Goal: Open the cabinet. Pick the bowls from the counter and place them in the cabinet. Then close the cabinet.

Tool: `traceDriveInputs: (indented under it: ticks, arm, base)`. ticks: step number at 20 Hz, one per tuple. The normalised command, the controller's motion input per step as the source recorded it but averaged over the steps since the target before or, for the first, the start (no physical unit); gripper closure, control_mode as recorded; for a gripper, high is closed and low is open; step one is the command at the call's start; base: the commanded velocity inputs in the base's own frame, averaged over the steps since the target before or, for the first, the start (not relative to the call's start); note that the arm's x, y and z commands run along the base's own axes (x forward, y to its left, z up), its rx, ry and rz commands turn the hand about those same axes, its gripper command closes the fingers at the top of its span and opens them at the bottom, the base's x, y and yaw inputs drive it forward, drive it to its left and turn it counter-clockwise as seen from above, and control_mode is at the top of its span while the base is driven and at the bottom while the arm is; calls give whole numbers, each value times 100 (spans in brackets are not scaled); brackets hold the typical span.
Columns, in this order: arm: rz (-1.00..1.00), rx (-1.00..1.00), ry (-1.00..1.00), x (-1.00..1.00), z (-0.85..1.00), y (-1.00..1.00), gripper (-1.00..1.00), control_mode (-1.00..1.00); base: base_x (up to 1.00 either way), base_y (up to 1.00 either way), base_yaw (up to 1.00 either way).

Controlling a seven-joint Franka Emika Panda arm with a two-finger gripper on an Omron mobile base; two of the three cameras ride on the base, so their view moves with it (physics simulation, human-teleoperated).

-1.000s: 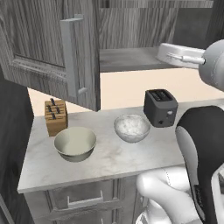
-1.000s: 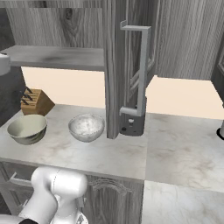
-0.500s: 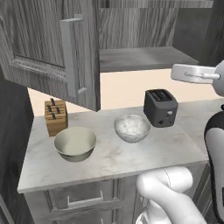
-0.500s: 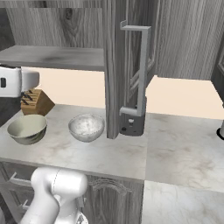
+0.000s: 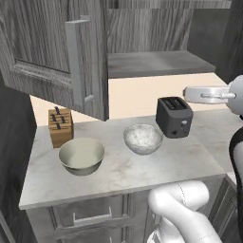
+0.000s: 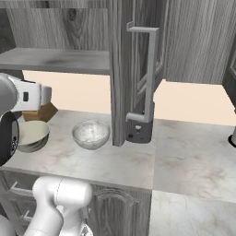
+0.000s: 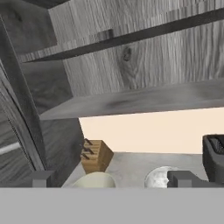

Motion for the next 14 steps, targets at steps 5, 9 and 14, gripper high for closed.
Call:
traceDriveInputs:
  ticks: [5, 9, 14]
  arm:
    - [0, 0, 0, 33, 0, 34, -100, -100]
    - [0, 0, 0, 28, 0, 18, -100, -100]
    - [3, 5, 1, 25, 0, 0, -100, -100]
  base:
    - [0, 0, 0]
    - [0, 0, 0]
    - [0, 0, 0]
